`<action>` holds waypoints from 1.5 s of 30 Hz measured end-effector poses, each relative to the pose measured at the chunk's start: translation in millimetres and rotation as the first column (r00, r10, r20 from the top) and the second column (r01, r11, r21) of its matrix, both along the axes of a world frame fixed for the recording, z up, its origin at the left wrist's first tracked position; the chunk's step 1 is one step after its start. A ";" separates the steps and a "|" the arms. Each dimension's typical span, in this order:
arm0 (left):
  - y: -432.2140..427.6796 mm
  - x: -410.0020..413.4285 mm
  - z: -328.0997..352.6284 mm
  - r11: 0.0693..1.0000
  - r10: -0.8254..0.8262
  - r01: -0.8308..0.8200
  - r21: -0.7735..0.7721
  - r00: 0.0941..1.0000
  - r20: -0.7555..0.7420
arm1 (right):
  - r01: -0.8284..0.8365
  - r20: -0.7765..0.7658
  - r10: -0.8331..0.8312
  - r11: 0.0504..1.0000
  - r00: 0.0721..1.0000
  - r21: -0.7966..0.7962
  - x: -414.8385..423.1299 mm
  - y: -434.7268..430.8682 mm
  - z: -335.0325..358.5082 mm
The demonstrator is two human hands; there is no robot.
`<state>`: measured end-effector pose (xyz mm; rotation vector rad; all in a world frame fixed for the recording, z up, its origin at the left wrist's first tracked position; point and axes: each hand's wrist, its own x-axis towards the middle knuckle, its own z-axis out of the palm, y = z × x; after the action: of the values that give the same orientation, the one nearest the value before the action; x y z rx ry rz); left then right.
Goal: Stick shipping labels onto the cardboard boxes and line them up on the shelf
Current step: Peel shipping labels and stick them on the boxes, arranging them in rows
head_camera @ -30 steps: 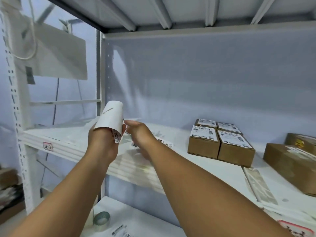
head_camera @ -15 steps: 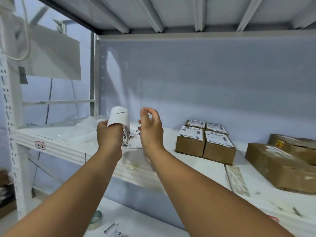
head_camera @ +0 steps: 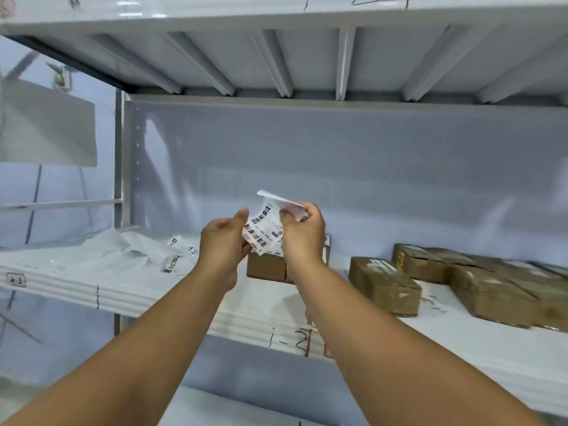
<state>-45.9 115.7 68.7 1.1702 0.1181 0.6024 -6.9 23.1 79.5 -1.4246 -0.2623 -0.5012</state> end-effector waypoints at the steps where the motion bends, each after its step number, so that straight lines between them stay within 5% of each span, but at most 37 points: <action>1: -11.4 -3.4 0.5 0.998 -0.043 0.044 -0.040 0.999 0.024 | 0.034 -0.023 -0.034 0.999 0.999 0.009 2.8 -13.6 1.1; 7: -60.9 -12.0 1.5 0.996 -0.081 0.079 0.034 0.994 0.072 | 0.150 -0.086 -0.153 0.988 0.984 -0.038 5.5 -81.8 -0.6; 12: -88.0 -5.7 0.7 0.980 0.002 -0.015 0.198 0.998 0.063 | 0.168 -0.013 -0.176 0.954 0.984 -0.248 -4.3 -129.7 1.2; 19: -115.7 0.0 13.0 0.875 0.000 -0.049 0.482 0.995 0.100 | 0.165 -0.107 -0.217 0.917 0.970 -0.363 -3.5 -168.4 -2.3; 24: -126.7 -0.8 34.1 0.667 -0.190 0.075 0.741 0.979 0.071 | 0.305 0.219 -0.212 0.655 0.952 -0.692 -5.2 -190.7 4.9; 26: -130.5 -1.0 44.6 0.661 -0.222 0.091 0.745 0.972 0.078 | 0.233 0.206 -0.119 0.654 0.971 -0.720 -7.0 -194.7 10.6; 32: -139.7 19.3 60.7 0.684 -0.246 0.127 0.719 0.967 0.064 | -0.054 0.045 0.101 0.799 0.994 -0.599 0.0 -209.3 18.9; 37: -159.8 40.3 41.7 0.460 -0.135 0.001 0.888 0.989 0.068 | -0.123 -0.073 0.098 0.802 0.992 -0.584 8.5 -231.2 16.5; 45: -170.6 93.0 -7.4 0.779 0.019 -0.120 0.616 0.986 0.168 | -0.254 -0.272 0.228 0.965 0.935 -0.064 38.7 -242.0 -17.5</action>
<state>47.1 -54.9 61.2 1.7667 -0.1910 0.8303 31.8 -218.8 62.0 -1.5122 -0.2464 -0.0957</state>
